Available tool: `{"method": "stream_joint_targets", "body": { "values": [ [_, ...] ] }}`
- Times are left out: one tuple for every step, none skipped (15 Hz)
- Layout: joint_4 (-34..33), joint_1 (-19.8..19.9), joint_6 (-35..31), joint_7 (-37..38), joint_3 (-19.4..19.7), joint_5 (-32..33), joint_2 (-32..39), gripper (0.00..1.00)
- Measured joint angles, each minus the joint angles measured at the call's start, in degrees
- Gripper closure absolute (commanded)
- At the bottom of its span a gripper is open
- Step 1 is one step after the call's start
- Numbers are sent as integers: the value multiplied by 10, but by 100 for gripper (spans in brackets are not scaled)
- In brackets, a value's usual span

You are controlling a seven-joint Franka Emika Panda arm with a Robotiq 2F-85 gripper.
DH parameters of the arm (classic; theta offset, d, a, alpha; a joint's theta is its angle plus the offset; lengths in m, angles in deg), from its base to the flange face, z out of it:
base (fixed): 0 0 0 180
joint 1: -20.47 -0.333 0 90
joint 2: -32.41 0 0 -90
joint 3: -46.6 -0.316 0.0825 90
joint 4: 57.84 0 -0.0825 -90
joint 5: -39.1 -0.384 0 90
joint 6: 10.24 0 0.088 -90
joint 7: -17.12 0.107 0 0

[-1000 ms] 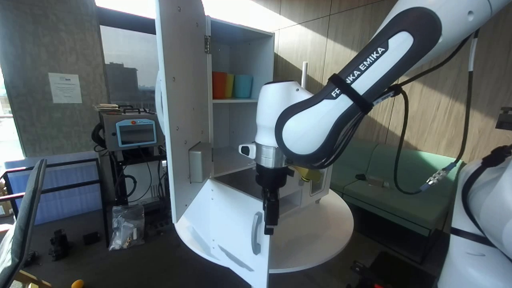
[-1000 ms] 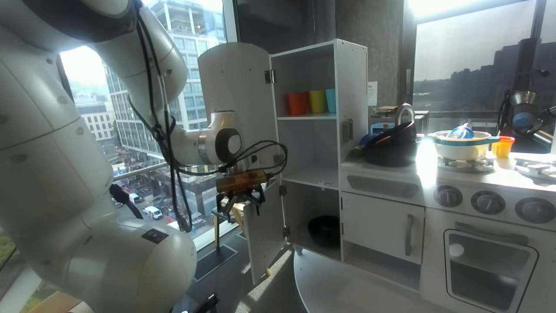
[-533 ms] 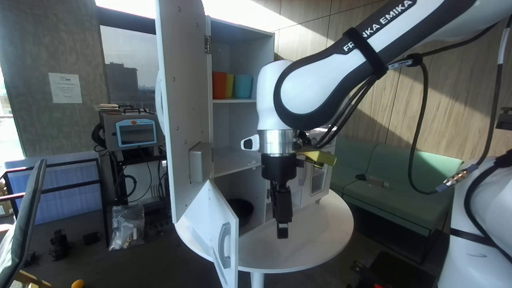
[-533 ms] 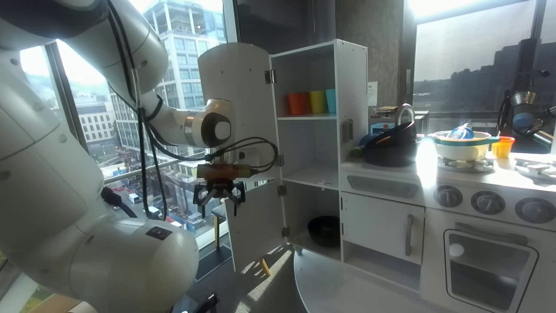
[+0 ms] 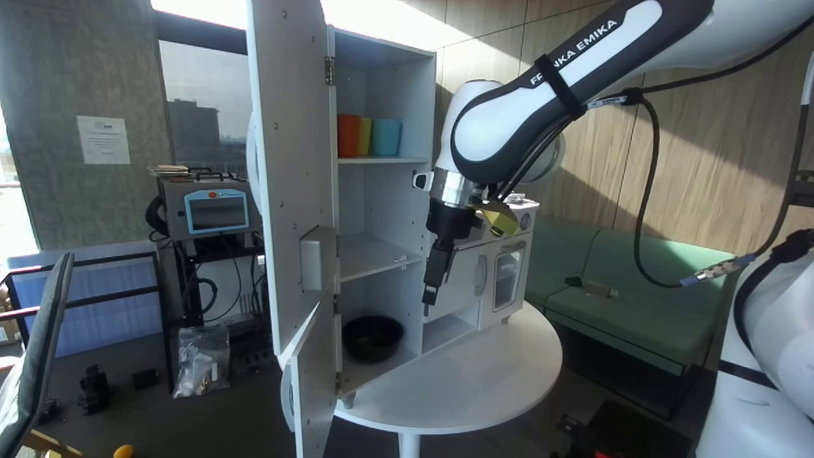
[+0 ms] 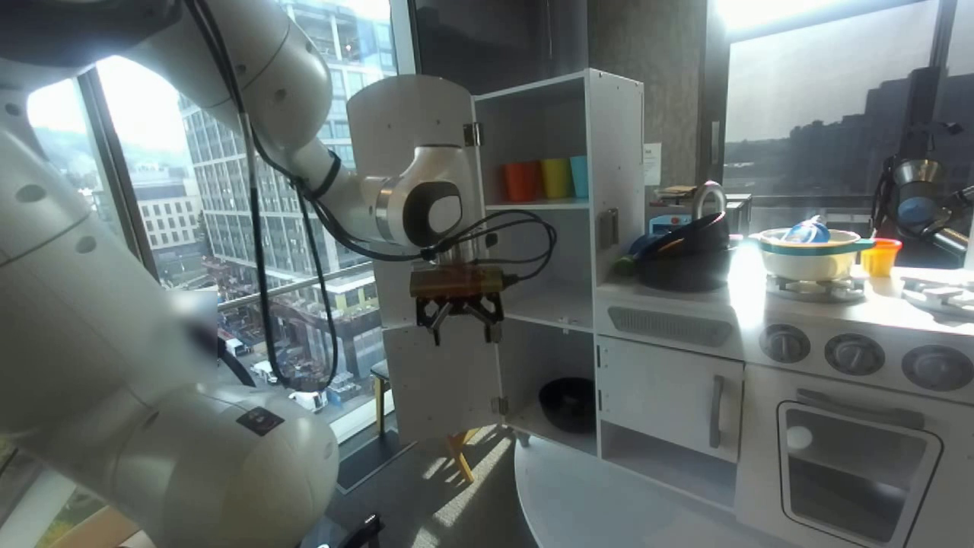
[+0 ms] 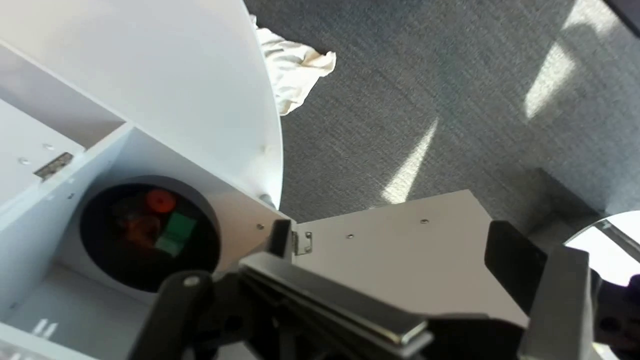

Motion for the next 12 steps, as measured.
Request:
{"method": "stream_joint_targets", "body": {
  "values": [
    [-6,9,-8,0,12,0,6,0],
    [-14,15,-10,-3,26,-5,12,0],
    [-23,18,-11,-9,42,-16,20,0],
    [-32,19,-11,-20,59,-32,28,0],
    [-42,21,-10,-34,76,-50,36,0],
    [-50,24,-10,-46,90,-64,44,0],
    [-59,29,-10,-58,102,-78,52,0],
    [-67,35,-9,-72,114,-91,60,0],
    [-74,42,-9,-84,123,-103,68,0],
    [-79,50,-9,-95,132,-116,74,0],
    [-83,58,-9,-106,139,-129,80,0],
    [-86,66,-9,-108,143,-138,85,0]
  ]
}}
